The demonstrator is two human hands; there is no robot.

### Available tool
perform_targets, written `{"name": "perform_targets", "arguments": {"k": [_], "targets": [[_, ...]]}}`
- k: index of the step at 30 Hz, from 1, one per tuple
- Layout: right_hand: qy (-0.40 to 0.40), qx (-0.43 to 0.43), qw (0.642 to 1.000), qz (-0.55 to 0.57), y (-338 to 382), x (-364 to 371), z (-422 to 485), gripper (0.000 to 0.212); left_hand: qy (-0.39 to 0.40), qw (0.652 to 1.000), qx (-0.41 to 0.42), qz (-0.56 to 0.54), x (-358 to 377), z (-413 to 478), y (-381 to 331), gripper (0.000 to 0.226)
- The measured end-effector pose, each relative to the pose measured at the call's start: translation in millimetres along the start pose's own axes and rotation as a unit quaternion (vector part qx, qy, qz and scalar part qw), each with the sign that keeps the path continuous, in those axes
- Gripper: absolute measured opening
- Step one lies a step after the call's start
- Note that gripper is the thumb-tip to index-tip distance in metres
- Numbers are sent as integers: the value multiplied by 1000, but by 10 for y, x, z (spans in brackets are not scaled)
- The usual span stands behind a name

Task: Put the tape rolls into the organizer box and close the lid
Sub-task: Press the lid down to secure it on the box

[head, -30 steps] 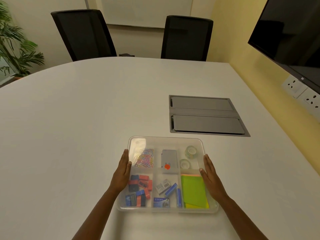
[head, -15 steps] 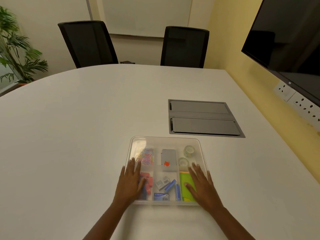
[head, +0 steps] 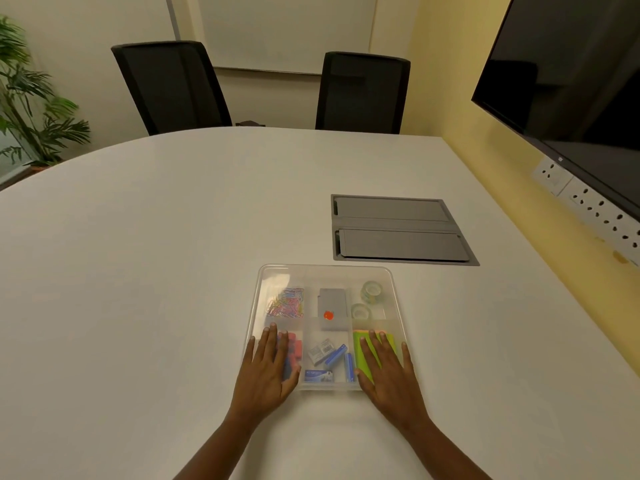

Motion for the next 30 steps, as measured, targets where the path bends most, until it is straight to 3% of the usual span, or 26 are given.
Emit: {"name": "perform_targets", "arguments": {"k": [2,5,7,9,11,14,17,20,22,24,30], "targets": [[-18,8,1000,-1,0,-39,-1,78,-26,1000,9,0,-13,-5,-19,65],[-27,15,1000,-8,-2,-105,-21,79,16,999,-8,-26,58,9,-23,68],[-3,33,999,7,-15,-98,-59,82,-5,999,24,-28,100,18,-29,87],[-16,75,997,23,-100,-104,-85,85,-14,999,-4,-49,142,34,77,101],[-9,107,991,83,-202,-109,-62,81,-32,995,-57,-78,88,63,148,89],[-8,179,965,189,-453,0,27,52,-77,983,-138,-99,-117,127,211,54],[-5,255,915,314,-685,117,91,48,-62,973,-180,-132,-192,197,252,60],[25,289,870,398,-777,216,147,21,-44,940,-223,-254,-144,226,299,63],[21,305,856,416,-838,253,188,33,-82,929,-229,-277,-199,251,318,50],[15,310,852,422,-876,251,234,31,-107,938,-223,-242,-257,301,336,42],[-7,315,832,457,-937,233,433,23,-138,927,-218,-272,-307,571,360,38]]}}
Point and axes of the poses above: each hand's wrist, its own z-axis towards the middle knuckle, its own x-axis out of the palm, y = z × x, the point moved 8 cm from there along z, towards the middle knuckle, and after that the axes turned 15 degrees about -z, right-handed, at the moved point
